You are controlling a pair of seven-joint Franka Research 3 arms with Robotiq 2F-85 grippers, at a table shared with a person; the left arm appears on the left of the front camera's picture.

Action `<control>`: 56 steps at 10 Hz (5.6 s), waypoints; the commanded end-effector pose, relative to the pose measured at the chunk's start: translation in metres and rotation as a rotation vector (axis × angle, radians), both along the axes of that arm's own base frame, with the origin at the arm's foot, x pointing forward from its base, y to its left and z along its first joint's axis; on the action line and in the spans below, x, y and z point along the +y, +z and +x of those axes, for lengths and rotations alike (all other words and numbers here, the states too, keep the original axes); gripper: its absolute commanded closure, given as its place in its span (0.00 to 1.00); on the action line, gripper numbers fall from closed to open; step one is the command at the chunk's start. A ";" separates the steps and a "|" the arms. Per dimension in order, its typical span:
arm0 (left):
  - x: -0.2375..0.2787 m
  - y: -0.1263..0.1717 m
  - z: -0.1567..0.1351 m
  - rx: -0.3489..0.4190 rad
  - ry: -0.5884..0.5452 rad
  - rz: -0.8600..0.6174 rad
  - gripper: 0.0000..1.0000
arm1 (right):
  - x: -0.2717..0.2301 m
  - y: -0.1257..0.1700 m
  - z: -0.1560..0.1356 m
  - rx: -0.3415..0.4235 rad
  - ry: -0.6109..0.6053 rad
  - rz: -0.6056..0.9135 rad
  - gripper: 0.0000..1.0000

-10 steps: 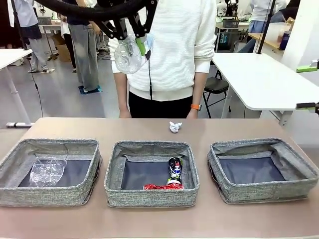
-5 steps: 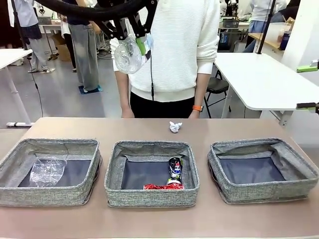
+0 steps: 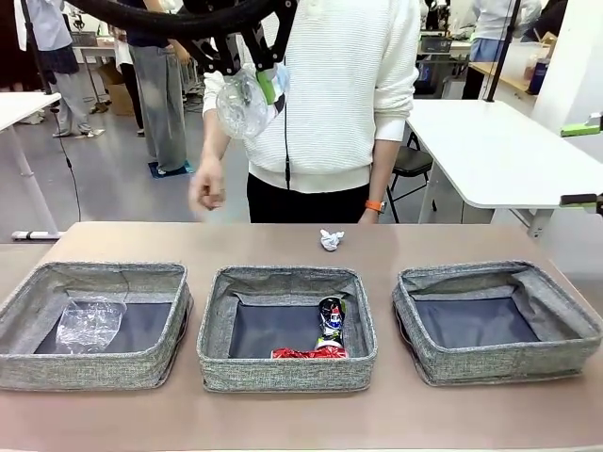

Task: Sort the waste into the appropriate baskets.
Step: Place the picked waste into the Fabric basket indicated by the person, then pick up the waste item pointed out by the person.

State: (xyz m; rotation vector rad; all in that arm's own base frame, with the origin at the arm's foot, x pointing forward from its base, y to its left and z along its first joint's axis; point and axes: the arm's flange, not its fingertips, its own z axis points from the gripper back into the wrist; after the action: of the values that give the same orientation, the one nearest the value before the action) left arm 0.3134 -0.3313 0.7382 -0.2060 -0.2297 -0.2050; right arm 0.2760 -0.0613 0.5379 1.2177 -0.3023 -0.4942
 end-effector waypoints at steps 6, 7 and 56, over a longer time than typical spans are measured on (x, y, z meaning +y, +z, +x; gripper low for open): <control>0.000 0.000 0.000 0.000 0.000 0.000 0.78 | 0.000 -0.001 -0.001 -0.015 0.007 -0.002 0.00; 0.020 -0.013 0.003 0.019 -0.033 0.045 0.78 | 0.000 -0.001 -0.001 -0.015 0.007 -0.002 0.00; 0.412 -0.210 0.004 -0.050 0.110 -1.494 0.00 | 0.000 -0.001 -0.001 -0.015 0.007 -0.002 0.00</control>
State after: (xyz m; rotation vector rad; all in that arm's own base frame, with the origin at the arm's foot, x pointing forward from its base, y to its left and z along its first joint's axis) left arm 0.3185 0.0819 0.5269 -1.6533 -0.3923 0.1301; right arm 0.2761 -0.0612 0.5376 1.2174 -0.3020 -0.4935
